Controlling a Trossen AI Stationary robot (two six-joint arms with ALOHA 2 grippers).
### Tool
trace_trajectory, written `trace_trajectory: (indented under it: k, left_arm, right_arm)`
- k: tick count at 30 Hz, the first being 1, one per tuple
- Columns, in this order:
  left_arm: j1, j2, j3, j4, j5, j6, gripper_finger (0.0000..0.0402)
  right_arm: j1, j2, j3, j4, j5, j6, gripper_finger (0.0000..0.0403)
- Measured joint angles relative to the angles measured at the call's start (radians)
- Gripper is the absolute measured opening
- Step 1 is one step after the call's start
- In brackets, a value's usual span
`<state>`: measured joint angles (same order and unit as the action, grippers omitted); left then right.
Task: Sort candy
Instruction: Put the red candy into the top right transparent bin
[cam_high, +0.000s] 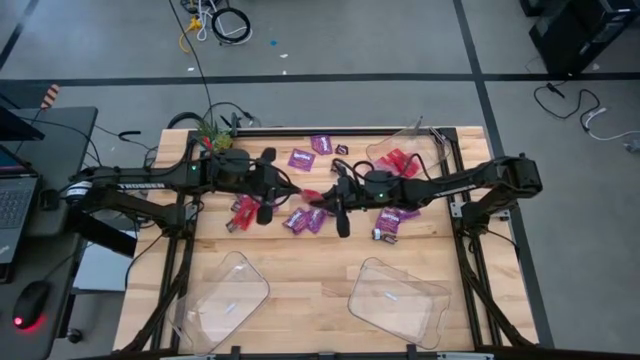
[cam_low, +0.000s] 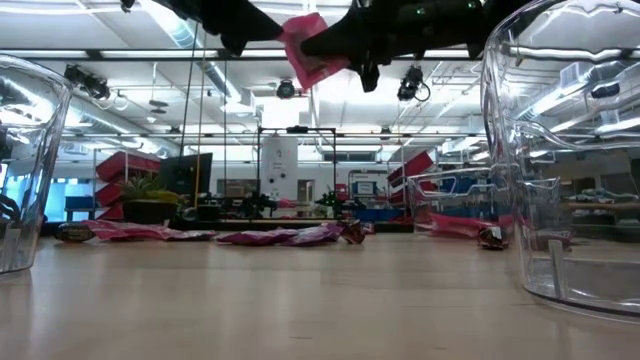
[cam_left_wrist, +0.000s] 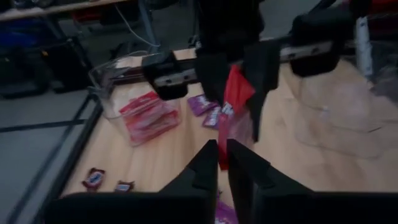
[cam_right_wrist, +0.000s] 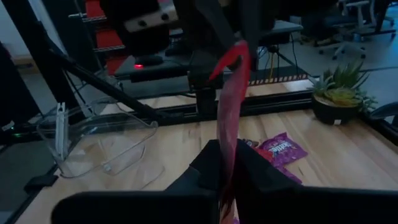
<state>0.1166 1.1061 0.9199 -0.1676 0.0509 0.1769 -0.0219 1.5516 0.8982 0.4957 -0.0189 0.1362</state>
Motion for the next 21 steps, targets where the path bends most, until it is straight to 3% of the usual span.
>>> trace_trajectory:
  k: [7, 12, 16, 21]
  left_arm:
    - [-0.002, -0.011, 0.0, 0.009, -0.055, 0.056, 0.0117]
    - [-0.002, -0.034, 0.001, 0.01, -0.232, 0.06, 0.0158]
    - [-0.002, -0.048, 0.001, -0.007, -0.278, 0.061, 0.0165]
    - [-0.002, -0.048, -0.028, -0.015, -0.273, 0.078, 0.0165]
  right_arm:
    - [-0.009, -0.113, 0.0, -0.159, 0.086, -0.025, 0.0009]
    - [-0.073, -0.256, 0.0, -0.438, 0.215, -0.017, 0.0005]
    - [-0.18, -0.365, 0.0, -0.728, 0.282, 0.021, 0.0004]
    - [-0.377, -0.429, -0.02, -0.971, 0.281, 0.051, 0.0004]
